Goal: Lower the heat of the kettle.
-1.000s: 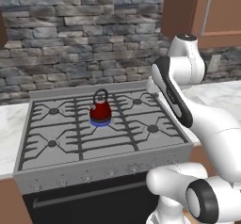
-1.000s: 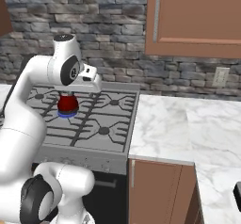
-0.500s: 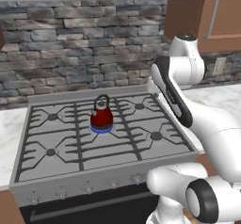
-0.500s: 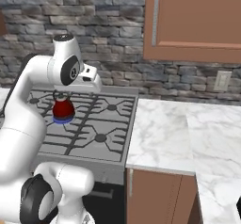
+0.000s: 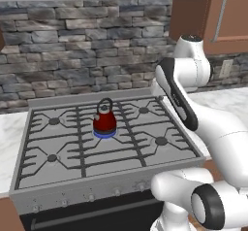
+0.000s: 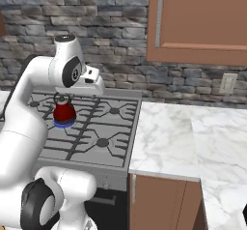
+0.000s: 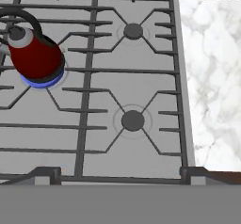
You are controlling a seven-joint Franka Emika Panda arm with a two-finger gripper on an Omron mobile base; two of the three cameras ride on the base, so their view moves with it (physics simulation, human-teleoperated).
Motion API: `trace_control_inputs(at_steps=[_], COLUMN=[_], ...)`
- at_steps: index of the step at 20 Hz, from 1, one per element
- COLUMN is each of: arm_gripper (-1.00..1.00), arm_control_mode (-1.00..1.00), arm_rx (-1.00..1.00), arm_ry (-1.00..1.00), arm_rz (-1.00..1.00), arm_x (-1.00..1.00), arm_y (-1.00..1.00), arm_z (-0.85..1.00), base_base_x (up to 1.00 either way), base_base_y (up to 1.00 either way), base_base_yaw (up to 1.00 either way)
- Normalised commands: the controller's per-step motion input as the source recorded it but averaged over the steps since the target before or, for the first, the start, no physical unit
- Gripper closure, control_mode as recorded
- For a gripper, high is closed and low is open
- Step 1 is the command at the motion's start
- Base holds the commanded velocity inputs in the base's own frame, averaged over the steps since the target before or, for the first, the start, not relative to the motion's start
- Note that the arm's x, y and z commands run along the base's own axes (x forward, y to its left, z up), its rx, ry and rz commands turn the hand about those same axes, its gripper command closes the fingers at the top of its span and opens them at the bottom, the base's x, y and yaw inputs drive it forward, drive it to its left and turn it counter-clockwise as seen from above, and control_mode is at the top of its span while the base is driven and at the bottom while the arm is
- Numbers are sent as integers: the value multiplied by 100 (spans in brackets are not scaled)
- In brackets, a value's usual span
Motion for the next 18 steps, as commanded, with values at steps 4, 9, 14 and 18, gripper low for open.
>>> trace_control_inputs(at_steps=[4,9,14,18], arm_gripper=[-100,-100,-100,-100], arm_control_mode=[-100,-100,-100,-100], arm_rx=[-5,-25,-35,-37], arm_ry=[0,0,0,0], arm_rz=[1,15,28,30], arm_x=[-17,-45,-49,-49], arm_y=[21,82,100,100], arm_z=[-8,-25,-38,-41], base_base_x=[0,0,0,0], base_base_y=[0,0,0,0], base_base_yaw=[0,0,0,0])
